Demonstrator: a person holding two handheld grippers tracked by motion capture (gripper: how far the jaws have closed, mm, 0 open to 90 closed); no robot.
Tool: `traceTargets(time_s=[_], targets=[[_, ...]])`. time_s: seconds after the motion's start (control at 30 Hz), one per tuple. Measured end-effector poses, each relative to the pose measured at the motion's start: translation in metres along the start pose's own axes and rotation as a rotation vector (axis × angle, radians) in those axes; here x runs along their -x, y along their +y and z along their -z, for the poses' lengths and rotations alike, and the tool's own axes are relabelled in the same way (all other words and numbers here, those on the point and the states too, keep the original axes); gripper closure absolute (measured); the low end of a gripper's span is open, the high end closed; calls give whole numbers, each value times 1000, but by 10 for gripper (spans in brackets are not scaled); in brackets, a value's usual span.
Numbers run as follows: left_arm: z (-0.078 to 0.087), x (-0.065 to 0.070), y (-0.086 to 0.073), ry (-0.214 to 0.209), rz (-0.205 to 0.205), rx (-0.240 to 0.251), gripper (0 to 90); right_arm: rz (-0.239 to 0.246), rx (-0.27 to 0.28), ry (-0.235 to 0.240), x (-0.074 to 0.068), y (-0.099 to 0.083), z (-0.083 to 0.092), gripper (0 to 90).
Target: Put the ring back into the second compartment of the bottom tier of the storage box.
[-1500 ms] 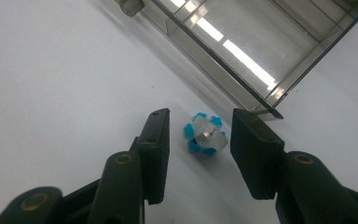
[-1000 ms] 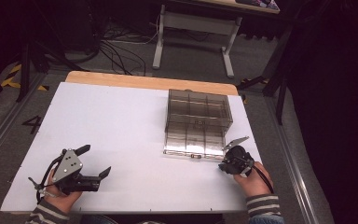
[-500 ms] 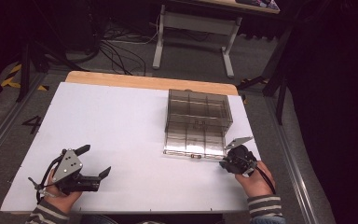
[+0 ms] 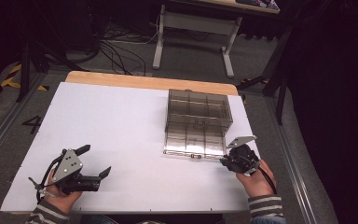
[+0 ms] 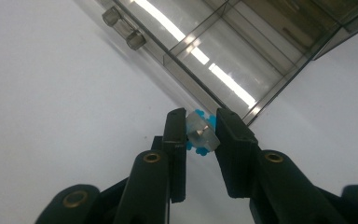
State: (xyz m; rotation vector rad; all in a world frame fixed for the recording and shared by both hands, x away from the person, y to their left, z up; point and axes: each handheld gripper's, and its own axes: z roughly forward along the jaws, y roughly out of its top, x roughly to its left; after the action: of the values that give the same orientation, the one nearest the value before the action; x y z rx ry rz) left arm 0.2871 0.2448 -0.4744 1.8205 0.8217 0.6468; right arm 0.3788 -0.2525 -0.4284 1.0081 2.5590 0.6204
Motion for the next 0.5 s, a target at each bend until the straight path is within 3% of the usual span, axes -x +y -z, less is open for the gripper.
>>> traceTargets(time_s=[0.5], targets=[[0,0,0,2,-2,0,29,12,110,-28,-2,14,10,745]])
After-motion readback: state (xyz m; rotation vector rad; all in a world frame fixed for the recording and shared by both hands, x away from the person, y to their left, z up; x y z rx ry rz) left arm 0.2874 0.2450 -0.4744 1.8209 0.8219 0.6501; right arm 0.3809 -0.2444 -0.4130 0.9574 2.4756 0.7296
